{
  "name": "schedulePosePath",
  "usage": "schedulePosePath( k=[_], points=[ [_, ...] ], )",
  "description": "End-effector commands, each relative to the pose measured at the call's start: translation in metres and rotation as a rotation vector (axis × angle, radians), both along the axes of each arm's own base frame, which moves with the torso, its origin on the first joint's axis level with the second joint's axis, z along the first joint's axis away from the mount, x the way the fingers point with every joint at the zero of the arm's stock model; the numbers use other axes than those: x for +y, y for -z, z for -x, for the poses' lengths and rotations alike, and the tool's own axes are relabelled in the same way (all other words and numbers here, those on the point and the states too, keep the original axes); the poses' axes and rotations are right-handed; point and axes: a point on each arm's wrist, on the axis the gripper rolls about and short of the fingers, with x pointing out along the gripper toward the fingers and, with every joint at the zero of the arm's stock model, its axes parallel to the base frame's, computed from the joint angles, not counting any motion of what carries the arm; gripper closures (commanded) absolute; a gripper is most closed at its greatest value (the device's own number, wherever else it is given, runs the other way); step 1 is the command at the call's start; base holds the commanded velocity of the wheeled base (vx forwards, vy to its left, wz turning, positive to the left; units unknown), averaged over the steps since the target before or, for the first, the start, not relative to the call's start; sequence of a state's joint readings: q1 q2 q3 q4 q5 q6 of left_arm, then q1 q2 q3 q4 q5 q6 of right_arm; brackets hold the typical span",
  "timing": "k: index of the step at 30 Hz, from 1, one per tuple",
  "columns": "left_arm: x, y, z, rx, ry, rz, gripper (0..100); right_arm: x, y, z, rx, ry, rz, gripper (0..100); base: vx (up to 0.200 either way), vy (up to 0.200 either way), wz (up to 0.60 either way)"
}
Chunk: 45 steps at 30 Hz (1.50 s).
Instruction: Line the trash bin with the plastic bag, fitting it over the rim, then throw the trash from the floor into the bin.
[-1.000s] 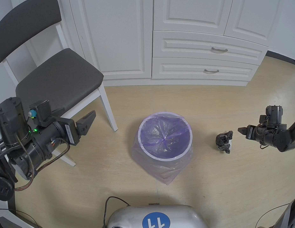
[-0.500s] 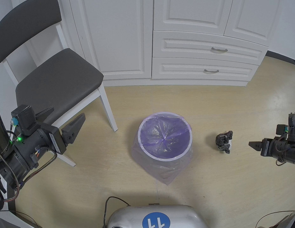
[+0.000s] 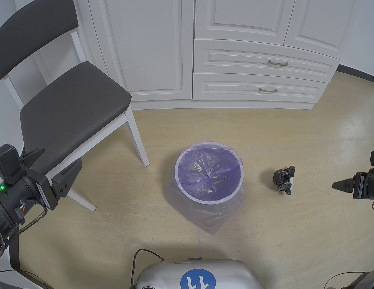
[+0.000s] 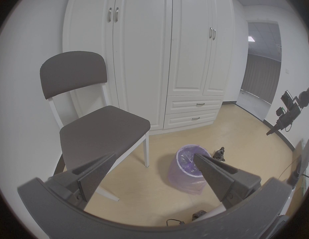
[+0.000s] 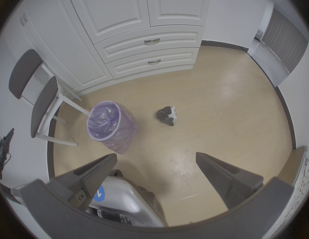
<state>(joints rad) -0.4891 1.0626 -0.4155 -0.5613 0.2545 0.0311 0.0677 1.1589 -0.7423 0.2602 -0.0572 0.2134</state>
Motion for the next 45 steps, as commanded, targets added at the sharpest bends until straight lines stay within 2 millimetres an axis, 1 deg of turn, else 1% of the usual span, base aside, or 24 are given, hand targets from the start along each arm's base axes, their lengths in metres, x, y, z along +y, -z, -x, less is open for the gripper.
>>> schedulePosePath(
  k=[1, 4, 5, 6, 7, 8, 9, 10, 11, 12, 13, 14, 15, 19, 20, 21, 22, 23, 27, 28, 30, 34, 35, 45],
  points=[
    [0.008, -0.013, 0.006, -0.028, -0.027, 0.038, 0, 0.004, -0.010, -0.063, 0.073, 0.031, -0.037, 0, 0.000, 0.000, 0.00],
    [0.008, -0.010, 0.007, -0.020, -0.027, 0.033, 0, 0.004, -0.006, -0.098, 0.105, 0.046, -0.040, 0, 0.000, 0.000, 0.00],
    [0.008, -0.010, 0.007, -0.019, -0.027, 0.032, 0, 0.004, -0.006, -0.101, 0.108, 0.047, -0.042, 0, 0.000, 0.000, 0.00],
    [0.008, -0.010, 0.008, -0.024, -0.029, 0.029, 0, 0.003, -0.003, -0.120, 0.121, 0.052, -0.044, 0, 0.000, 0.000, 0.00],
    [0.009, -0.011, 0.009, -0.025, -0.033, 0.030, 0, 0.002, -0.001, -0.132, 0.127, 0.052, -0.047, 0, 0.000, 0.000, 0.00],
    [0.009, -0.011, 0.009, -0.025, -0.033, 0.030, 0, 0.002, 0.000, -0.134, 0.128, 0.052, -0.047, 0, 0.000, 0.000, 0.00],
    [0.009, -0.011, 0.009, -0.030, -0.035, 0.029, 0, 0.001, 0.005, -0.154, 0.141, 0.057, -0.050, 0, 0.000, 0.000, 0.00],
    [0.009, -0.011, 0.009, -0.030, -0.035, 0.029, 0, 0.001, 0.005, -0.154, 0.141, 0.057, -0.050, 0, 0.000, 0.000, 0.00],
    [0.009, -0.011, 0.009, -0.029, -0.036, 0.028, 0, -0.004, 0.011, -0.177, 0.144, 0.069, -0.055, 0, 0.000, 0.000, 0.00],
    [0.009, -0.011, 0.009, -0.029, -0.036, 0.028, 0, -0.004, 0.011, -0.181, 0.144, 0.069, -0.056, 0, 0.000, 0.000, 0.00],
    [0.009, -0.011, 0.009, -0.027, -0.036, 0.027, 0, -0.007, 0.015, -0.195, 0.142, 0.074, -0.058, 0, 0.000, 0.000, 0.00],
    [0.009, -0.011, 0.009, -0.026, -0.036, 0.027, 0, -0.007, 0.015, -0.196, 0.141, 0.072, -0.058, 0, 0.000, 0.000, 0.00],
    [0.008, -0.010, 0.008, -0.023, -0.036, 0.025, 0, -0.009, 0.019, -0.208, 0.143, 0.073, -0.061, 0, 0.000, 0.000, 0.00],
    [0.008, -0.012, 0.007, -0.031, -0.036, 0.026, 0, -0.009, 0.030, -0.209, 0.173, 0.073, -0.063, 0, 0.000, 0.000, 0.00],
    [0.008, -0.014, 0.007, -0.041, -0.035, 0.016, 0, -0.009, 0.041, -0.212, 0.200, 0.058, -0.065, 0, 0.000, 0.000, 0.00],
    [0.009, -0.016, 0.007, -0.050, -0.036, 0.009, 0, -0.009, 0.049, -0.220, 0.202, 0.052, -0.073, 0, 0.000, 0.000, 0.00],
    [0.009, -0.016, 0.007, -0.050, -0.036, 0.009, 0, -0.009, 0.049, -0.220, 0.202, 0.052, -0.073, 0, 0.000, 0.000, 0.00],
    [0.009, -0.018, 0.006, -0.057, -0.042, 0.002, 0, -0.015, 0.055, -0.231, 0.186, 0.074, -0.084, 0, 0.000, 0.000, 0.00],
    [0.009, -0.017, 0.007, -0.058, -0.040, 0.000, 0, -0.024, 0.065, -0.243, 0.192, 0.088, -0.086, 0, 0.000, 0.000, 0.00],
    [0.009, -0.018, 0.007, -0.060, -0.039, -0.009, 0, -0.025, 0.076, -0.252, 0.198, 0.092, -0.089, 0, 0.000, 0.000, 0.00],
    [0.009, -0.017, 0.007, -0.056, -0.039, -0.013, 0, -0.026, 0.090, -0.263, 0.208, 0.095, -0.091, 0, 0.000, 0.000, 0.00],
    [0.008, -0.013, 0.004, -0.040, -0.037, -0.023, 0, -0.028, 0.116, -0.278, 0.216, 0.101, -0.092, 0, 0.000, 0.000, 0.00],
    [0.008, -0.013, 0.004, -0.040, -0.037, -0.023, 0, -0.028, 0.116, -0.278, 0.216, 0.101, -0.092, 0, 0.000, 0.000, 0.00],
    [0.006, -0.012, 0.004, -0.033, -0.026, -0.027, 0, -0.037, 0.154, -0.298, 0.215, 0.129, -0.095, 0, 0.000, 0.000, 0.00]
  ],
)
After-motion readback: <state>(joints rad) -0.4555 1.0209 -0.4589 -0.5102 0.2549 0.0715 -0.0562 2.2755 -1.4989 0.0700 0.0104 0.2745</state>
